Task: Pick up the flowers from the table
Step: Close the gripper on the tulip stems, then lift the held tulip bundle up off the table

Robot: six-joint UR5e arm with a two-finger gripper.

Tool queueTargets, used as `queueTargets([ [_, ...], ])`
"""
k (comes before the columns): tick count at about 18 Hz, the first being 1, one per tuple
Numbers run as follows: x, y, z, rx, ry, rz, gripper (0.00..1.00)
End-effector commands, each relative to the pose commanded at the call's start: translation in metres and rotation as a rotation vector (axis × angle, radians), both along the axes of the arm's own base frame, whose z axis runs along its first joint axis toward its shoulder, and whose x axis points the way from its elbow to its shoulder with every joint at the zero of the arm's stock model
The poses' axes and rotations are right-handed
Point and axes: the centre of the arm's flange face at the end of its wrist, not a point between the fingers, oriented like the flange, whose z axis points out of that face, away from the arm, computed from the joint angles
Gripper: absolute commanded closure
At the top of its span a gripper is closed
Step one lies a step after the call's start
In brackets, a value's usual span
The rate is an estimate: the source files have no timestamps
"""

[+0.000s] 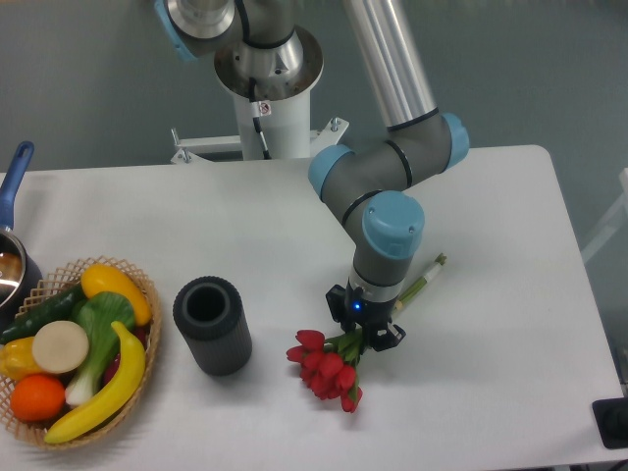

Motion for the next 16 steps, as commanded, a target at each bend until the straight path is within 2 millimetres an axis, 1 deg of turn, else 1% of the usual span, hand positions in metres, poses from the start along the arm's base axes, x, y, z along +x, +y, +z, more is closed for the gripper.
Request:
queueTargets([
  [3, -0.001, 0.002, 0.023, 0.028, 0.024, 0.026, 0.64],
  [6, -0.002, 0.006, 0.057, 0.08, 0.047, 0.071, 0.64],
  [8, 0.003, 0.009, 0.077, 0.14, 0.03, 0.088, 0.64],
  [9, 0.005, 0.011, 0.091, 0.186, 0.018, 0.091, 0.64],
  [11, 0.007, 0.01, 0.11, 0.233, 0.009, 0.106, 0.64],
  [13, 0.009, 0.008, 0.125, 0.267, 0.003, 0.124, 0.64],
  [16, 0.012, 0.007, 0.141, 0.317, -0.014, 0.136, 0.64],
])
